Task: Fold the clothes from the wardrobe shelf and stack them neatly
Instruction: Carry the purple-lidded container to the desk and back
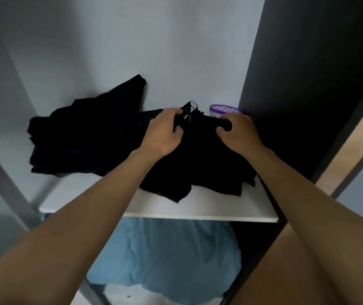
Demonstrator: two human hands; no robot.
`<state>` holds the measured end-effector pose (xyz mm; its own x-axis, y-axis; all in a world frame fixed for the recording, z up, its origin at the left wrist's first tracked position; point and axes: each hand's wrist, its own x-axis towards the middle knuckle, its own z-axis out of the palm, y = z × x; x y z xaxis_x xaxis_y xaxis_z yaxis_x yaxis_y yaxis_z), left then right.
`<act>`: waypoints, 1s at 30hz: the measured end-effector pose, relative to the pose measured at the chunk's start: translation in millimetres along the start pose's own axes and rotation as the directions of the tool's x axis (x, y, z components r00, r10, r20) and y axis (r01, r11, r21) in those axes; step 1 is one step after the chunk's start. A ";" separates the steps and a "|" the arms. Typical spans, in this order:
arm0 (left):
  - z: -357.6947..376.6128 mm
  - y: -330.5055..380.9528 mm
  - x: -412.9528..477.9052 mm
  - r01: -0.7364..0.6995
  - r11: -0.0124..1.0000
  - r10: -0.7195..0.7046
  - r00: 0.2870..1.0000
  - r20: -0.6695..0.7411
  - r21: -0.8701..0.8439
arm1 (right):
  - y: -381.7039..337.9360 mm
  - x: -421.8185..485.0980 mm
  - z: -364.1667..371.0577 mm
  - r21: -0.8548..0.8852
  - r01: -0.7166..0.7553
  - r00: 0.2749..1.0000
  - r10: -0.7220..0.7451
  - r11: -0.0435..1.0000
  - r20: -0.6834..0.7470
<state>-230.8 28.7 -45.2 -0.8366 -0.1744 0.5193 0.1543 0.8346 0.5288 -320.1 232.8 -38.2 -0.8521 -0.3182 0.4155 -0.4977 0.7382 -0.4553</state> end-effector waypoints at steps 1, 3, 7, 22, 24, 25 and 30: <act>4.1 -1.5 21.1 -0.045 0.999 0.045 0.999 0.012 -0.002 | 8.5 13.0 5.0 -0.007 -0.057 0.998 0.057 0.998 0.039; 15.9 -7.0 64.1 -0.131 0.991 0.131 0.990 0.060 -0.009 | 24.7 32.2 18.3 0.005 -0.176 0.965 0.172 0.984 0.196; 56.9 -16.6 153.7 -0.146 0.989 0.150 0.941 0.302 -0.038 | 48.2 45.6 46.3 0.030 -0.322 0.853 0.277 0.946 0.442; 232.7 -65.1 258.9 0.441 0.875 -0.356 0.866 0.351 -0.199 | 96.2 167.1 66.3 0.316 -0.657 0.732 0.679 0.684 0.054; 243.7 -70.2 262.2 0.431 0.886 -0.354 0.865 0.355 -0.169 | 107.7 180.1 83.3 0.382 -0.705 0.681 0.721 0.597 0.130; 247.6 -72.0 264.3 0.434 0.886 -0.358 0.863 0.356 -0.162 | 112.4 185.7 91.2 0.404 -0.708 0.674 0.725 0.579 0.142; 265.2 -82.9 274.4 0.513 0.795 -0.335 0.817 0.470 -0.324 | 128.2 208.3 118.3 0.535 -0.714 0.605 0.783 0.451 0.148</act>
<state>-612.5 50.1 -124.6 -0.9819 -0.1766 -0.0687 -0.1361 0.4044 0.9044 -580.6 190.8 -103.2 -0.9287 0.2975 -0.2215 0.2978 0.2420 -0.9234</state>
